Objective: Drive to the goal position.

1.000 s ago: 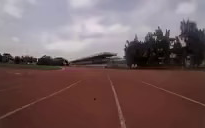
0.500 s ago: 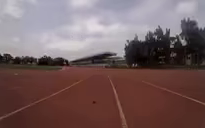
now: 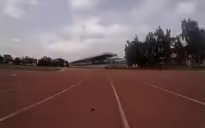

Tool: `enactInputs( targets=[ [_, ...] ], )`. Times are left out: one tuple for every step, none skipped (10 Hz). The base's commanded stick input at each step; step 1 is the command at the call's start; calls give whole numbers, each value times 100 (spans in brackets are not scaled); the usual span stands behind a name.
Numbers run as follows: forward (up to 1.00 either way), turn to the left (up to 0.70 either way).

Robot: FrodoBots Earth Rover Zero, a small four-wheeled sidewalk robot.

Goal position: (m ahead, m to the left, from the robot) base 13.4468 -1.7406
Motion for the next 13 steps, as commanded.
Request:
enactInputs(
  targets=[
    [45,0],
    [45,0],
    [45,0],
    [45,0],
    [45,0],
    [45,0],
    [45,0],
    [45,0],
    [45,0],
    [45,-27],
    [45,-27],
    [45,-27],
    [45,-27]
  ],
)
